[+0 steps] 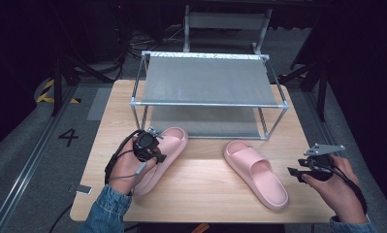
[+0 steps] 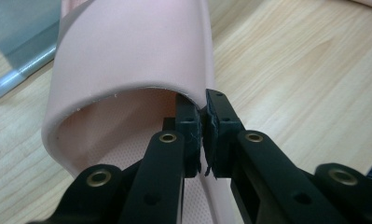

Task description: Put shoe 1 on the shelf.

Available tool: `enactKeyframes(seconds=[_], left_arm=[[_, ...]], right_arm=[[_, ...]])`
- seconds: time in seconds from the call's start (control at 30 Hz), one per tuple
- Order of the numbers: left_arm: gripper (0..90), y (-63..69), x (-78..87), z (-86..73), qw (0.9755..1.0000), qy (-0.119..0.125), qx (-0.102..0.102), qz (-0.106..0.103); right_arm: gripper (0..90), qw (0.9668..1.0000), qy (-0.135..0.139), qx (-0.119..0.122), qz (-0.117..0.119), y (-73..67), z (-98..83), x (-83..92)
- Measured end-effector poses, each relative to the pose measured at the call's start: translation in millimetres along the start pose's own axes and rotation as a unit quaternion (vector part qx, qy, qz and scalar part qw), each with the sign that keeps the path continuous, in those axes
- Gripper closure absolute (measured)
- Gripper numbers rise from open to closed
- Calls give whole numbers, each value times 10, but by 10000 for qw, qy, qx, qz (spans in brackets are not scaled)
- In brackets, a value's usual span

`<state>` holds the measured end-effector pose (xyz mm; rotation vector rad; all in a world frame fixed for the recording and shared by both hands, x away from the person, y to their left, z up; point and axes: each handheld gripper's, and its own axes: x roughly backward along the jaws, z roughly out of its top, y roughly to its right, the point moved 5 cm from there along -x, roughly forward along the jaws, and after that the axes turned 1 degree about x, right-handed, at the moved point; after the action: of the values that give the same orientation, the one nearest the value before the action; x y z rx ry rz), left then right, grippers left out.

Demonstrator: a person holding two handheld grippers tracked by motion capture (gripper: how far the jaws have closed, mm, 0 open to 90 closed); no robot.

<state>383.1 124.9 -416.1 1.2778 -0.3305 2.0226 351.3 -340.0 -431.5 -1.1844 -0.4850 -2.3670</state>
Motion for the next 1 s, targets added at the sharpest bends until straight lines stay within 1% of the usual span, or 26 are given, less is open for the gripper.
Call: enactKeyframes(seconds=[0.03,0.07,0.17,0.2,0.23,0.27,0.3,0.37,0.4,0.43,0.53,0.57,0.63,0.7,0.77,0.83,0.87,0.9,0.93,0.97,1.0], left_arm=[[850,23,22,22,10000,-22,-47,-8],[848,32,38,45,9999,5,-113,-23],[847,62,82,102,9998,67,-175,-77],[847,70,102,120,9997,43,-231,-59],[848,98,124,141,9998,24,-214,-57],[848,98,124,141,9998,24,-214,-57],[848,114,145,167,9995,18,-294,-60],[848,165,190,221,9993,-5,-344,-117],[847,179,211,245,9990,-17,-415,-137],[847,179,211,245,9990,-17,-415,-137],[847,236,268,334,9986,35,-477,-221],[848,251,284,359,9986,38,-489,-214],[848,293,322,409,9985,34,-503,-212],[848,334,361,469,9980,56,-578,-235],[848,352,376,491,9979,52,-602,-252],[849,396,412,544,9973,20,-647,-350],[849,429,435,575,9968,-22,-671,-430],[848,449,452,597,9962,-35,-724,-473],[849,449,452,597,9962,-35,-724,-473],[848,494,496,643,9956,-23,-766,-539],[849,512,523,667,9953,-16,-800,-550]], right_arm=[[483,10000,-16,-10,1,7,-7,18],[483,10000,15,-24,-11,14,-16,24],[481,10000,-22,-66,-18,29,-44,52],[481,10000,1,-61,-41,41,-52,63],[481,9999,-2,-93,-38,47,-62,78],[481,9999,-2,-93,-38,47,-62,78],[481,9999,6,-109,-53,60,-72,91],[480,9999,18,-121,-66,87,-96,104],[480,9999,2,-148,-61,93,-107,105],[480,9999,2,-148,-61,93,-107,105],[481,9997,-27,-234,-24,120,-127,75],[480,9997,-51,-242,2,122,-125,62],[480,9997,-43,-239,84,120,-110,17],[480,9997,-74,-206,120,124,-98,-23],[480,9996,-101,-215,154,127,-92,-38],[480,9995,-110,-225,177,135,-81,-69],[480,9995,-103,-230,196,134,-73,-86],[480,9994,-113,-219,236,130,-67,-102],[480,9994,-113,-219,236,130,-67,-102],[480,9994,-113,-208,259,124,-61,-119],[480,9994,-120,-202,272,122,-61,-122]])
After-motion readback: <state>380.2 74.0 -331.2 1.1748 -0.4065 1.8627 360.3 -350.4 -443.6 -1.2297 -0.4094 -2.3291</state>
